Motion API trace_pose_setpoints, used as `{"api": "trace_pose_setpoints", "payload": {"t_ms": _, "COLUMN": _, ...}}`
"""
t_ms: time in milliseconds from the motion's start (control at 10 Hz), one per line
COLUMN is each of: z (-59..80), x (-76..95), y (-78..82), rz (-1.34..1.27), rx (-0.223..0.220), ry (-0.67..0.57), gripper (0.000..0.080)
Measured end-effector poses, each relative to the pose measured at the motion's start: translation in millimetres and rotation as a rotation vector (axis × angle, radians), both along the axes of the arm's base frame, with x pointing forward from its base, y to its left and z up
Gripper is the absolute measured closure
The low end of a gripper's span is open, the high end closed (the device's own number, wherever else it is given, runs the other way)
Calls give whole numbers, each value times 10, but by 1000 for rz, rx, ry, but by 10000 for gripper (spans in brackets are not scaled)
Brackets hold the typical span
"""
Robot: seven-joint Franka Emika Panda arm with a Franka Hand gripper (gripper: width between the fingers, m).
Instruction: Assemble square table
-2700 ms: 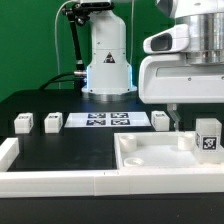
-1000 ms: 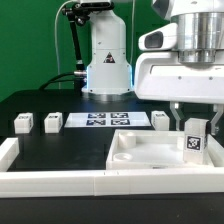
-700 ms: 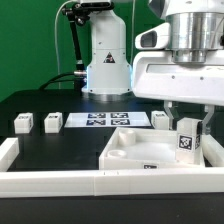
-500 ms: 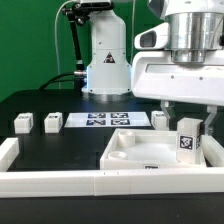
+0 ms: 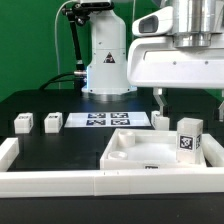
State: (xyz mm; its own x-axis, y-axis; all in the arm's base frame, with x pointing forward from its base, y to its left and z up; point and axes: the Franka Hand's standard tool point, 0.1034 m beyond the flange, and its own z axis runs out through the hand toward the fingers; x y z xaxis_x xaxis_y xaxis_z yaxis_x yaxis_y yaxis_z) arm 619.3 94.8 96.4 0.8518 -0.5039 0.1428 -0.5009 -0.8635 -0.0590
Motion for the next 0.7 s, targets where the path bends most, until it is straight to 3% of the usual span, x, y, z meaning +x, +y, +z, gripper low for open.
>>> {"api": "trace_pose_setpoints", "payload": {"t_ms": 500, "z": -1, "x": -4, "y": 4, "rz": 18, "rx": -4, "ry": 1, "gripper": 150}}
{"api": "trace_pose_setpoints", "payload": {"t_ms": 700, "z": 61, "x": -48, "y": 12, "rz": 151, "rx": -15, "ry": 1, "gripper": 150}}
